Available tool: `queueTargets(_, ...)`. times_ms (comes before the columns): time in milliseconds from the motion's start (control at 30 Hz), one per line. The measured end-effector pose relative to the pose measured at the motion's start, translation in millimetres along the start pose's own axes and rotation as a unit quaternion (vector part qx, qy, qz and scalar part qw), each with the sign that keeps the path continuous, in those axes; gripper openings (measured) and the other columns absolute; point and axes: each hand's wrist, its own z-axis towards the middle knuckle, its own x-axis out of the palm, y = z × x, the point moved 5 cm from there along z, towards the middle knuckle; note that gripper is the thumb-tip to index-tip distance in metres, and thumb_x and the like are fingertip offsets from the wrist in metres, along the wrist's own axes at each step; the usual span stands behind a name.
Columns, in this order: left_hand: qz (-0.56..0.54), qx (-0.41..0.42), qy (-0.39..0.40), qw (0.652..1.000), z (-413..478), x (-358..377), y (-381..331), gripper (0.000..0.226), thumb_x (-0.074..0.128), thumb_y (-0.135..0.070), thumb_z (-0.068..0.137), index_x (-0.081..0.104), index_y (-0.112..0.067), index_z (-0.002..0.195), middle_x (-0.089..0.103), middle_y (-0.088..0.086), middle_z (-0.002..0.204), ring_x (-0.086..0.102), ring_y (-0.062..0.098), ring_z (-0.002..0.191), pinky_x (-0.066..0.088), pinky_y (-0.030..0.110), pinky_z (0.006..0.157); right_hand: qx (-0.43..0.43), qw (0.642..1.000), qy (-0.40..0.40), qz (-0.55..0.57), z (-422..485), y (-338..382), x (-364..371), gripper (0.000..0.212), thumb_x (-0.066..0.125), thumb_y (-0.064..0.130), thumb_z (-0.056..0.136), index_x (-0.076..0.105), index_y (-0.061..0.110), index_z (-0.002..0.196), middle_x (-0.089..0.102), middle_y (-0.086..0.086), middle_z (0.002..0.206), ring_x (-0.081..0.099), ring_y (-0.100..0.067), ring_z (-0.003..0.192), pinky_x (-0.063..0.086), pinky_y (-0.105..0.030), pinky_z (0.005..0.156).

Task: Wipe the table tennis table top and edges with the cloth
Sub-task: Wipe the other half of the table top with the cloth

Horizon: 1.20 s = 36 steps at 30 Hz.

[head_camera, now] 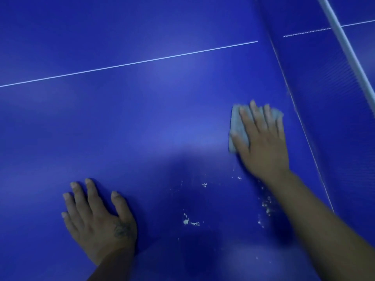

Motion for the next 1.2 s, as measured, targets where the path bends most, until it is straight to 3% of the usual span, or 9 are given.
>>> queueTargets(167,0.007,0.015,-0.012,1.0,0,3,4,0.07,0.044,-0.045,0.104,0.038,-0.012,0.166,0.028,0.012,0.176,0.021,0.033,0.164,0.013,0.056,0.133,0.04,0.999,0.016,0.023,123,-39,-14,0.068,0.026,0.059,0.112,0.014,0.028,0.171,0.008,0.0,0.18,0.001,-0.031,0.166,0.0,-0.058,0.132)
queueTargets(267,0.008,0.013,-0.014,1.0,0,3,5,0.069,0.043,-0.045,0.105,0.037,-0.013,0.166,0.028,0.012,0.176,0.02,0.033,0.164,0.012,0.055,0.133,0.045,0.998,0.015,0.029,138,-48,-19,0.069,0.027,0.059,0.112,0.016,0.027,0.171,0.01,-0.002,0.18,0.003,-0.031,0.166,0.0,-0.057,0.132)
queueTargets(500,-0.001,0.003,-0.011,1.0,-1,0,1,0.069,0.043,-0.044,0.105,0.038,-0.012,0.166,0.028,0.013,0.176,0.02,0.033,0.165,0.01,0.054,0.134,0.061,0.997,-0.017,0.041,-3,-39,-6,0.068,0.025,0.058,0.112,0.018,0.025,0.171,0.015,-0.002,0.179,0.007,-0.029,0.166,0.009,-0.057,0.133)
queueTargets(667,0.001,0.002,-0.013,1.0,0,-2,0,0.068,0.045,-0.042,0.106,0.039,-0.009,0.165,0.029,0.014,0.176,0.021,0.034,0.164,0.011,0.053,0.134,0.052,0.998,0.004,0.026,-77,-31,9,0.073,0.027,0.061,0.109,0.02,0.024,0.171,0.014,0.0,0.179,0.004,-0.027,0.167,0.008,-0.057,0.133)
queueTargets(767,-0.003,0.002,-0.013,1.0,0,-4,-4,0.068,0.046,-0.04,0.105,0.04,-0.007,0.164,0.03,0.015,0.175,0.022,0.035,0.164,0.011,0.054,0.134,0.047,0.999,-0.011,0.022,-44,-31,5,0.072,0.026,0.062,0.109,0.021,0.024,0.171,0.016,-0.002,0.179,0.006,-0.03,0.166,0.005,-0.057,0.133)
queueTargets(967,-0.005,-0.003,0.001,1.0,-1,-5,-6,0.069,0.043,-0.043,0.106,0.038,-0.009,0.166,0.028,0.013,0.176,0.019,0.032,0.166,0.01,0.053,0.135,0.116,0.992,-0.019,0.033,84,-7,0,0.072,0.018,0.064,0.109,0.011,0.029,0.171,0.005,-0.003,0.18,-0.002,-0.032,0.166,-0.003,-0.059,0.132)
queueTargets(1067,-0.002,-0.002,-0.001,1.0,-1,-4,-4,0.069,0.044,-0.043,0.106,0.038,-0.009,0.166,0.027,0.012,0.177,0.018,0.032,0.166,0.01,0.053,0.135,0.072,0.997,-0.006,0.016,95,34,4,0.071,0.018,0.063,0.109,0.01,0.029,0.172,0.005,-0.004,0.18,-0.001,-0.035,0.166,-0.002,-0.061,0.132)
queueTargets(1200,-0.003,0.0,-0.007,1.0,0,-4,-4,0.069,0.044,-0.043,0.105,0.039,-0.011,0.165,0.028,0.012,0.176,0.02,0.033,0.165,0.011,0.054,0.135,-0.076,0.997,-0.032,0.0,18,92,19,0.068,0.021,0.059,0.112,0.022,0.025,0.171,0.016,-0.007,0.178,0.011,-0.038,0.165,0.007,-0.063,0.13)
